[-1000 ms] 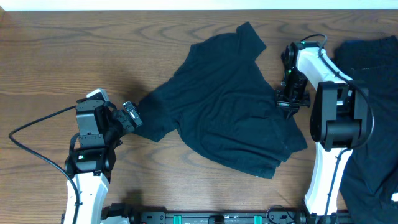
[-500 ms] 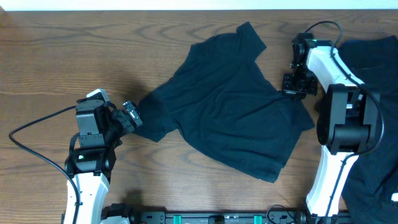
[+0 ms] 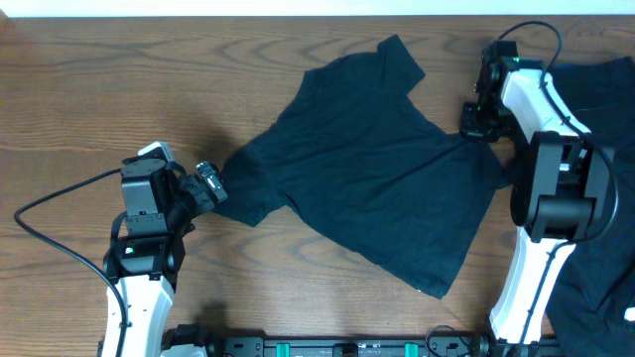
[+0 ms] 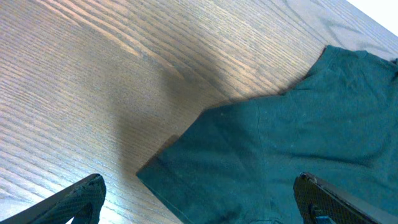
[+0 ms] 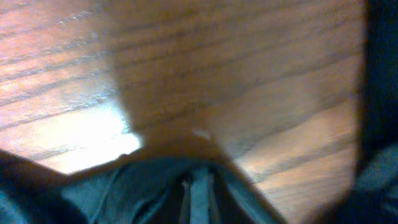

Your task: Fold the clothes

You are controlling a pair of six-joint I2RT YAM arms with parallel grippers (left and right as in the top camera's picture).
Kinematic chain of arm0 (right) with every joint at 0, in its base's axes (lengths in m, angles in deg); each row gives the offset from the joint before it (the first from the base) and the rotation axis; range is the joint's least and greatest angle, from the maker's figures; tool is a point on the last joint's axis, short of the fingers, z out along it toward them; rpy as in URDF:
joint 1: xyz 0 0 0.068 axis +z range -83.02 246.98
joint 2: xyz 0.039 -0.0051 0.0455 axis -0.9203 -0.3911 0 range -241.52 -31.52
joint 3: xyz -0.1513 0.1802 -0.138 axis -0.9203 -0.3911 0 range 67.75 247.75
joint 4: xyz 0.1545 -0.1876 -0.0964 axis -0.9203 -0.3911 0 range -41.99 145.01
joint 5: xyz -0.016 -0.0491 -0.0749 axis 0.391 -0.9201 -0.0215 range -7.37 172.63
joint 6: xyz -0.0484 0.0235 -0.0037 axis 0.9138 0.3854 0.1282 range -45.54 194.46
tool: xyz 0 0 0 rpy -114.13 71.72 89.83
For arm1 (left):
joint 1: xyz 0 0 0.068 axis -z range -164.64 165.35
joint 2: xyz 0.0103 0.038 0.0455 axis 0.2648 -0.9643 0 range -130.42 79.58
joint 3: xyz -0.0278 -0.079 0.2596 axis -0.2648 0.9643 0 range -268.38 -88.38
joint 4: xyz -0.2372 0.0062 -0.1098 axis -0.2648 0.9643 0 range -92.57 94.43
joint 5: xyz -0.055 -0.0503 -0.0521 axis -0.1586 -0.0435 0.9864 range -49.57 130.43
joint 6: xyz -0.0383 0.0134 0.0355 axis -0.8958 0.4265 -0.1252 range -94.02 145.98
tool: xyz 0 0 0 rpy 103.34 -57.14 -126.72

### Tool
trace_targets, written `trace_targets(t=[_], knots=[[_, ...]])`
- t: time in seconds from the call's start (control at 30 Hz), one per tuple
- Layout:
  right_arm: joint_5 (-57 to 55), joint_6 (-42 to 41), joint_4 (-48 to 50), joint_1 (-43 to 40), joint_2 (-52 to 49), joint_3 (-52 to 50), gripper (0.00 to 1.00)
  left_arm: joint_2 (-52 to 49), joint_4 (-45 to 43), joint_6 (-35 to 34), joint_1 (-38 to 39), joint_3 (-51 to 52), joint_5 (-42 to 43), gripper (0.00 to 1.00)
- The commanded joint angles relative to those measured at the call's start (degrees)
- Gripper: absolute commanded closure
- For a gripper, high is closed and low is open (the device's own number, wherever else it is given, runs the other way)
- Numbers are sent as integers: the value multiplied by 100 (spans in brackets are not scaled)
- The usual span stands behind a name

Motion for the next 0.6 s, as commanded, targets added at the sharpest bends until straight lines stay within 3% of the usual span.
trace_targets(t=[0.0, 0.23, 0.3, 0.33, 0.43, 0.5, 0.53, 0.57], knots=[[-85, 50, -306, -66, 162, 935, 84, -2, -2, 9, -13, -17, -46, 2], [-85, 48, -1250, -76, 726, 2149, 51, -2, -4, 9, -15, -17, -46, 2], [-87, 50, -1401, -76, 896, 2151, 9, -2, -103, 4, -13, -17, -46, 2], [-87, 50, -1480, -76, 953, 2151, 1, -2, -236, -9, -13, -17, -24, 2], [-87, 50, -1628, -76, 984, 2149, 1, -42, -337, -57, -13, -17, 114, 2], [-85, 50, -1628, -76, 984, 2116, 1, -136, -507, 280, -2, -17, 682, 4], [-85, 48, -1633, -74, 984, 2103, 1, -192, -640, 645, -2, -17, 1154, 16], [-85, 50, -1631, -72, 984, 2103, 1, -269, -787, 940, 0, -20, 1609, 22]])
